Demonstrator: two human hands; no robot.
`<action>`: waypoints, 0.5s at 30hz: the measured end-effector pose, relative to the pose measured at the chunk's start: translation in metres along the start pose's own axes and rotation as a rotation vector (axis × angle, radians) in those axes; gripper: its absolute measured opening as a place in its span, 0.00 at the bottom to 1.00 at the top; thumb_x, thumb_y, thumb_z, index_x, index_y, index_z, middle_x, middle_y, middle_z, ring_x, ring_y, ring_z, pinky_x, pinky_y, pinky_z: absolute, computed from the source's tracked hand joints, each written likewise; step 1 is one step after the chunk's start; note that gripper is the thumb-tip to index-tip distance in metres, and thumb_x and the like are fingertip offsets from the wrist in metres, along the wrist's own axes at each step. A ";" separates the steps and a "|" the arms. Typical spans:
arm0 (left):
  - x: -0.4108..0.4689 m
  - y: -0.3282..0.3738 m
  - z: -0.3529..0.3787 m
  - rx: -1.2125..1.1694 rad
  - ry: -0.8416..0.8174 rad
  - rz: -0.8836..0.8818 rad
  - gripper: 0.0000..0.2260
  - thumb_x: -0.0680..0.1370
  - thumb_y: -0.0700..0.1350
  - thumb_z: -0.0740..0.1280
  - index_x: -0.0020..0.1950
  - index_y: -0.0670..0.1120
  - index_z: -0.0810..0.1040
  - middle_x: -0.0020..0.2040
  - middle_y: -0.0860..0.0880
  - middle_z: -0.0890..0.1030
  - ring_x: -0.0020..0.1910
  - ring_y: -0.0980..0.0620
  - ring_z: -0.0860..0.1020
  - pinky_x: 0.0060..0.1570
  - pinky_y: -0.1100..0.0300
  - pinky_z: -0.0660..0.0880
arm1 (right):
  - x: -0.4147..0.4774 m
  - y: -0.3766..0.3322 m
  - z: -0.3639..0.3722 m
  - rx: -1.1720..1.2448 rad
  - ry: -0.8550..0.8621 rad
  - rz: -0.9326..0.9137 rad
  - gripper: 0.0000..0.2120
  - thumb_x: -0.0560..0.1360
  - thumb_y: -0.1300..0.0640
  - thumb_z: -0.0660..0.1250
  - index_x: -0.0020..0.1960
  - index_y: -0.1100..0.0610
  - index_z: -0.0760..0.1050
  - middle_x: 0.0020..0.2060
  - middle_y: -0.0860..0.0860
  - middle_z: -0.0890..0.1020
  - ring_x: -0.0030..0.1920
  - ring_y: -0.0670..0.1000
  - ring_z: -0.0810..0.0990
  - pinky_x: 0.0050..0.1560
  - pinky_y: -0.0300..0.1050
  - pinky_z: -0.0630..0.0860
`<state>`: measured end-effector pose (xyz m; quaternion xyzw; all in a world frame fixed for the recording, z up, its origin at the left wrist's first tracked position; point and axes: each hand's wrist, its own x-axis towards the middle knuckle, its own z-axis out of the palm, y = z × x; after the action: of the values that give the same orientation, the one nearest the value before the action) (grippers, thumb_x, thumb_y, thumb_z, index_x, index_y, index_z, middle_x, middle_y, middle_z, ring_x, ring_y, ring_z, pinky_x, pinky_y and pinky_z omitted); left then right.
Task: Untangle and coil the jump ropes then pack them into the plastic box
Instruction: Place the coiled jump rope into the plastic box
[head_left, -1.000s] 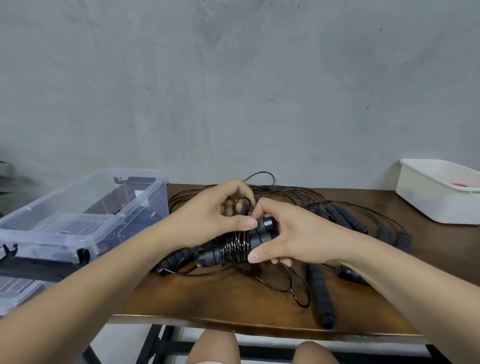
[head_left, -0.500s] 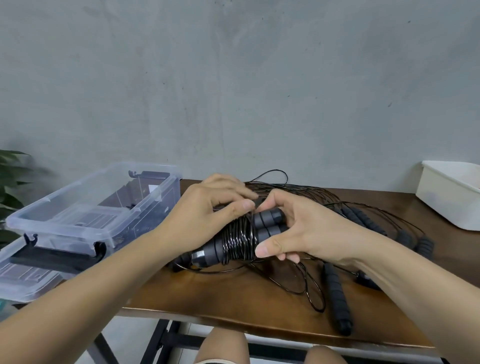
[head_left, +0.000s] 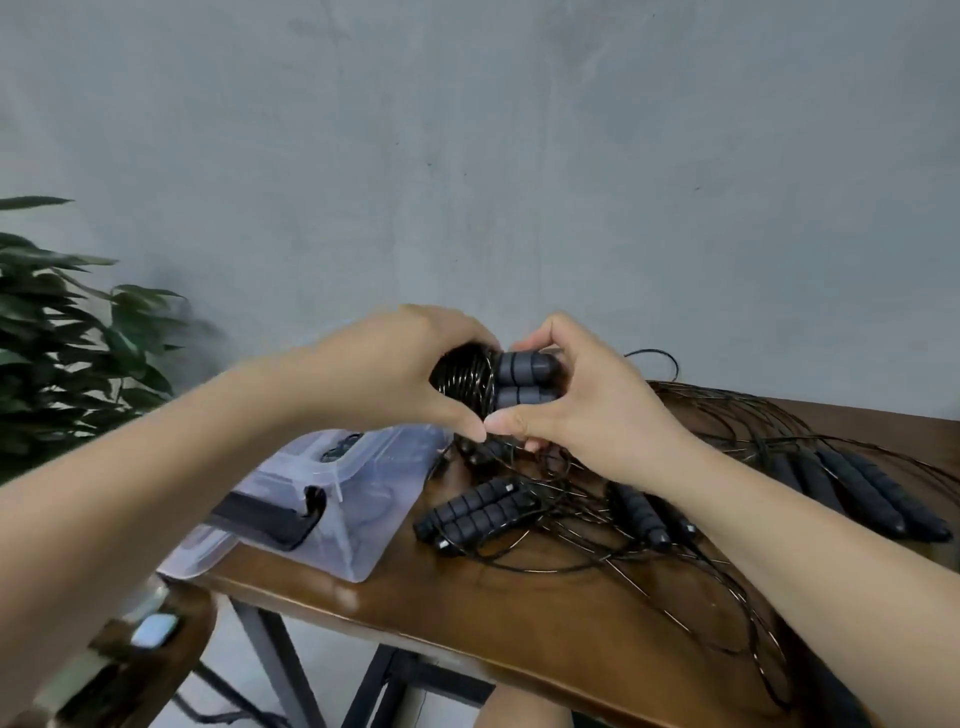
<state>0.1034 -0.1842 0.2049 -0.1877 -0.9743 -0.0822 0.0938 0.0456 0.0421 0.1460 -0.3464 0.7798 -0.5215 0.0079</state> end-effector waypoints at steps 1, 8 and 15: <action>0.003 -0.010 -0.005 0.005 0.009 -0.008 0.31 0.68 0.62 0.81 0.69 0.58 0.77 0.57 0.61 0.81 0.51 0.68 0.77 0.47 0.74 0.70 | 0.011 0.001 0.008 0.020 0.016 -0.013 0.25 0.67 0.55 0.86 0.55 0.47 0.74 0.48 0.50 0.86 0.37 0.55 0.88 0.44 0.62 0.86; 0.003 -0.109 -0.020 0.010 -0.137 -0.294 0.28 0.66 0.65 0.82 0.64 0.67 0.78 0.52 0.64 0.83 0.51 0.64 0.78 0.44 0.70 0.71 | 0.084 0.018 0.070 -0.048 -0.066 -0.056 0.27 0.75 0.41 0.77 0.70 0.38 0.71 0.62 0.41 0.83 0.62 0.42 0.83 0.68 0.51 0.79; 0.004 -0.171 0.007 -0.279 -0.452 -0.370 0.21 0.71 0.54 0.83 0.62 0.56 0.83 0.54 0.59 0.87 0.54 0.58 0.85 0.57 0.63 0.76 | 0.097 0.035 0.116 -0.203 -0.091 -0.074 0.27 0.84 0.38 0.65 0.80 0.42 0.63 0.77 0.37 0.71 0.76 0.41 0.68 0.73 0.42 0.67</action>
<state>0.0335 -0.3384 0.1778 -0.0318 -0.9673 -0.1871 -0.1680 -0.0034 -0.0971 0.0986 -0.3970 0.8142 -0.4235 -0.0111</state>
